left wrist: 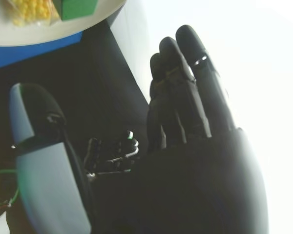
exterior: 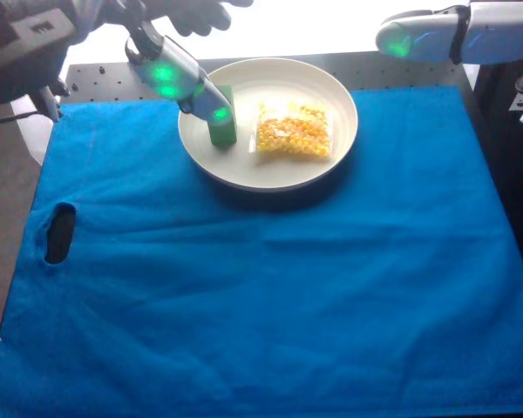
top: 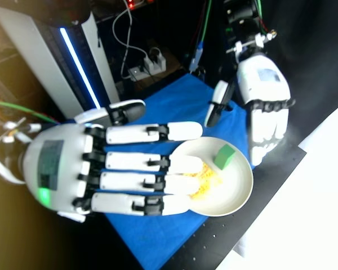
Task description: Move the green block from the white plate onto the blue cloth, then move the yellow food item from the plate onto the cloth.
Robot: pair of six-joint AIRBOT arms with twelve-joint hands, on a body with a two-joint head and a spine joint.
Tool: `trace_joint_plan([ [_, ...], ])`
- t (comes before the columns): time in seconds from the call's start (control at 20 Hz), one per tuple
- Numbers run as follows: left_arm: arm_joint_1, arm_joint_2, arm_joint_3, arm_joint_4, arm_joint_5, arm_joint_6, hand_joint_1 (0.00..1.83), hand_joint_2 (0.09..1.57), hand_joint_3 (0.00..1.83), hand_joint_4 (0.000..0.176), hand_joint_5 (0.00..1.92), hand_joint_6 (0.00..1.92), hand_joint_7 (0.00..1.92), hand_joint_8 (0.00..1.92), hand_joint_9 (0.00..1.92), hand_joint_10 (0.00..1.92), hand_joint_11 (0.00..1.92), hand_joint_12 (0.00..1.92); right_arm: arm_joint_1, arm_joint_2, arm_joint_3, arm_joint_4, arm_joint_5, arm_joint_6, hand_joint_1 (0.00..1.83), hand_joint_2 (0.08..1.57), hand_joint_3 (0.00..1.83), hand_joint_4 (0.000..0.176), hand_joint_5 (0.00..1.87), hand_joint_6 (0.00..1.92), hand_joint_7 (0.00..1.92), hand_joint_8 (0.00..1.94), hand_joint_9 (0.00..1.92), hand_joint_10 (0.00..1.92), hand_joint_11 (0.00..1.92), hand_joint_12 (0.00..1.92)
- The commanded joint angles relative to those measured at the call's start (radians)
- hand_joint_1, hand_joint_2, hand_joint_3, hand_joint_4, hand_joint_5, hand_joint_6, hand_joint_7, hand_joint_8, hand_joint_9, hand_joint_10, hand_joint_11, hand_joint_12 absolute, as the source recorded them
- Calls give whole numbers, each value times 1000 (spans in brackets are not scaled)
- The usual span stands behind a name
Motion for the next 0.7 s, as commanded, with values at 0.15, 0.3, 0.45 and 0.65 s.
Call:
trace_joint_plan([
  [0.15,-2,-30,21,12,-72,-4,927,850,4,0,370,12,659,4,765,18,610,577,15,-2,4,19,117,5,588,754,1,88,150,2,249,2,196,2,0,691],
  [0.3,4,-49,37,24,-53,-4,901,871,8,0,379,9,638,0,800,25,596,578,15,-3,3,17,117,5,574,743,0,89,152,1,265,2,218,4,0,777],
  [0.45,11,-62,48,32,-38,-4,863,759,0,0,434,7,602,4,701,0,599,537,15,-6,3,15,117,5,572,753,0,90,162,4,299,2,296,8,0,1088],
  [0.65,24,-76,60,32,-30,-4,869,818,0,0,441,3,647,10,708,21,517,775,15,-7,3,13,117,5,540,725,0,77,170,1,304,1,345,6,8,1281],
])
